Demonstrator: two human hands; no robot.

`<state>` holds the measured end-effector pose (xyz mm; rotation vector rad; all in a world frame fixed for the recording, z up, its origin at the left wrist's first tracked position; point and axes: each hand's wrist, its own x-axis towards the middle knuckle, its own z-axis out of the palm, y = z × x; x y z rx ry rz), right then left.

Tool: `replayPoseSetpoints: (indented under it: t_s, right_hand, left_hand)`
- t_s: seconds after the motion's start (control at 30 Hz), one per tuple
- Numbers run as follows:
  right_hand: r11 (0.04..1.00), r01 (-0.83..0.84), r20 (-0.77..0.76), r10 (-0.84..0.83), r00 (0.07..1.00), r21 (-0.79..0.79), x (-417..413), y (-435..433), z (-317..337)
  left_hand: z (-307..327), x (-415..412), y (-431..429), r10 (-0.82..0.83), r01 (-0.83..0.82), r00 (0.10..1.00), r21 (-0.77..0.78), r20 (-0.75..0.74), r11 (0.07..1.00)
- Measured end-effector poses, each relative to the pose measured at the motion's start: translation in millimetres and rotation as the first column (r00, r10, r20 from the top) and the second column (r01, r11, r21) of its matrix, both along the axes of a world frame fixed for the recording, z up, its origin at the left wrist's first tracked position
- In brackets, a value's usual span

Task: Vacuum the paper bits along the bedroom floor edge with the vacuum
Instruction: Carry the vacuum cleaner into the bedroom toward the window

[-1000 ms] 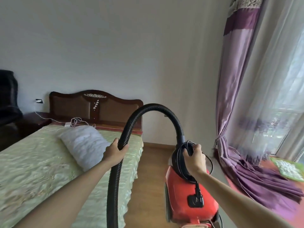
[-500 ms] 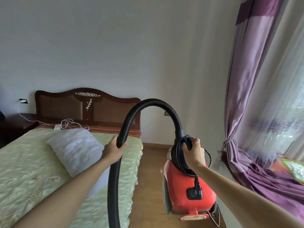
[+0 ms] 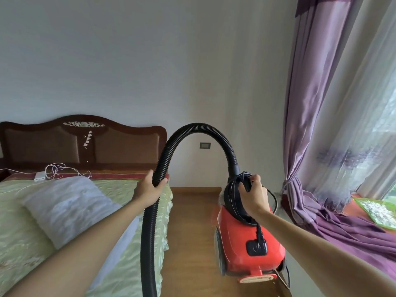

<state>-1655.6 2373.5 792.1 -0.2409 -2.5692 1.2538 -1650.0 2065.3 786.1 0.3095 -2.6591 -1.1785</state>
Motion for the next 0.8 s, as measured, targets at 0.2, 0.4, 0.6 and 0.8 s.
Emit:
replayPoseSetpoints:
  t_s: [0.2,0.4,0.6,0.8]
  right_hand:
    - [0.997,0.069,0.002,-0.069,0.998,-0.022,-58,37,-13]
    - [0.982,0.182,-0.002,-0.182,0.983,-0.046,-117,89,-12]
    - [0.943,0.326,-0.021,-0.328,0.944,-0.063,-150,151,-3]
    - [0.878,0.472,-0.047,-0.476,0.878,-0.082,-157,220,5]
  left_hand:
    - [-5,-87,42,-0.114,0.114,0.993,-0.022,-0.005,0.993]
    - [2,-189,100,-0.214,0.213,0.977,-0.055,-0.013,0.976]
    - [1,-254,173,-0.353,0.352,0.936,-0.029,-0.003,0.935]
    - [11,-305,258,-0.488,0.488,0.873,0.001,-0.015,0.873]
